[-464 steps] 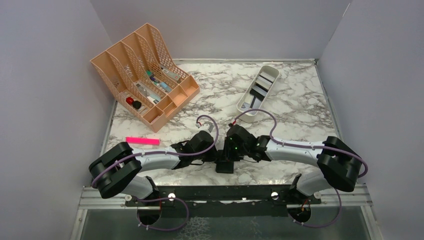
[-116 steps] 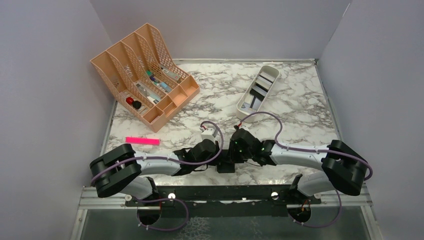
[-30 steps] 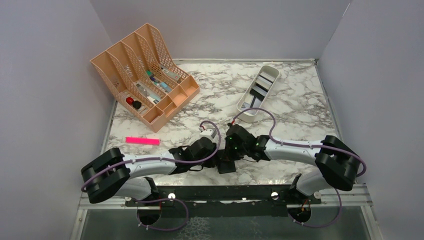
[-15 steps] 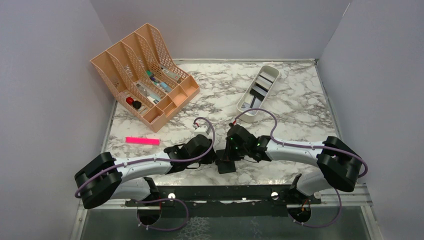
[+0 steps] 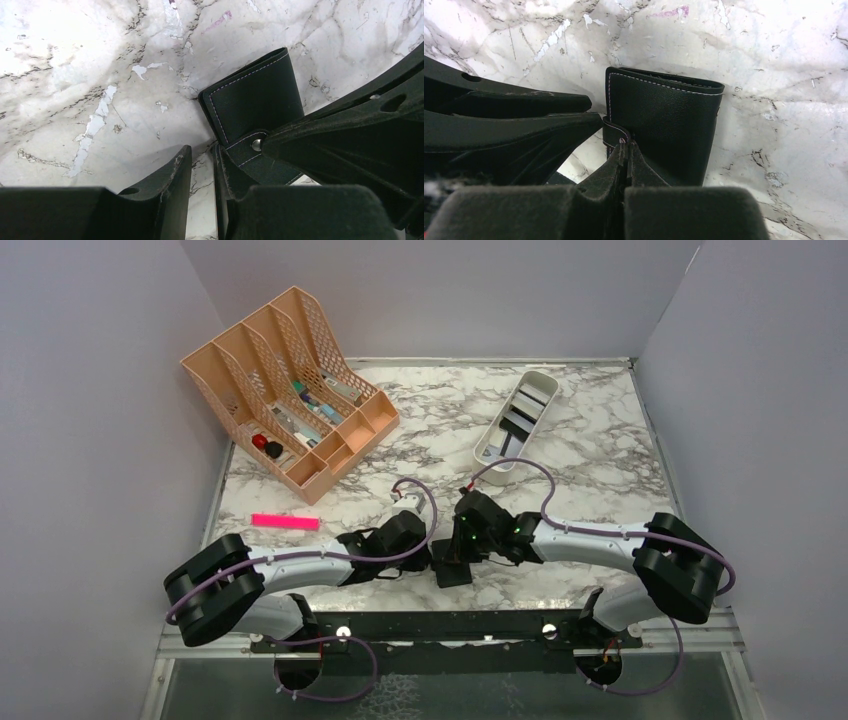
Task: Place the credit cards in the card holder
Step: Close the card holder at the center of the board.
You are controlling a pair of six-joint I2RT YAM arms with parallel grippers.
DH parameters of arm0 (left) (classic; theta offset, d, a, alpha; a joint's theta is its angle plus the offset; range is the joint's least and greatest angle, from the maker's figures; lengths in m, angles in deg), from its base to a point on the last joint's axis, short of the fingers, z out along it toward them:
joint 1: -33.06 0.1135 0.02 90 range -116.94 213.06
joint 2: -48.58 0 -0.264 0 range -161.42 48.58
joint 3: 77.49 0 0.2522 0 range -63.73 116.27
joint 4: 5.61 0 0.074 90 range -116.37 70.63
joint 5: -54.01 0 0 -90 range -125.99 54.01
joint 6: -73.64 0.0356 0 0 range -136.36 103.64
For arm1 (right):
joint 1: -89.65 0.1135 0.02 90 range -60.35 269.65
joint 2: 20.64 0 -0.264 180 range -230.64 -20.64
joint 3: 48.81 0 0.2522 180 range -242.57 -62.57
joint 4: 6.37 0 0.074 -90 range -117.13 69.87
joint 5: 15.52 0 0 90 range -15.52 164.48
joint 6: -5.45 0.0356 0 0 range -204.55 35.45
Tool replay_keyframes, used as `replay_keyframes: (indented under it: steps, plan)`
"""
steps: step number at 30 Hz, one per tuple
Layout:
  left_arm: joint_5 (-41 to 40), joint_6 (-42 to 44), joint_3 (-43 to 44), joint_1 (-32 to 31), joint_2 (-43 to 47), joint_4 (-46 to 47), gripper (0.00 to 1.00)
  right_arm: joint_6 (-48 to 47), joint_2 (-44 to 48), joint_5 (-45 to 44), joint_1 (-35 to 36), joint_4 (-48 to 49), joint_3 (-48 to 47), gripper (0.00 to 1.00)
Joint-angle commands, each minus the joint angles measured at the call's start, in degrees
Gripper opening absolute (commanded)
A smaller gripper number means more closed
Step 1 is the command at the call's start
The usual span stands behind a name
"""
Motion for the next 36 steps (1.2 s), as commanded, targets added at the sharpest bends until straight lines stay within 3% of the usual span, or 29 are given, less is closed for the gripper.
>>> replay_keyframes:
  steps: [1,14,26,36]
  plan:
    - [0.6,0.8,1.2,0.2,0.0,1.4,0.25,0.9,-0.1,-1.8,-0.1,-1.3,2.1,0.01]
    - [0.5,1.0,2.1,0.2,0.7,0.0,0.25,2.1,0.2,-4.6,-0.1,-1.7,5.1,0.01]
    - [-0.2,2.8,6.1,0.7,-0.9,-0.8,0.25,-0.9,4.1,-2.7,-0.1,-1.3,2.3,0.01]
    - [7.4,4.3,6.1,4.7,-8.1,7.1,0.23,-0.1,4.5,-3.0,-0.1,-0.3,3.8,0.01]
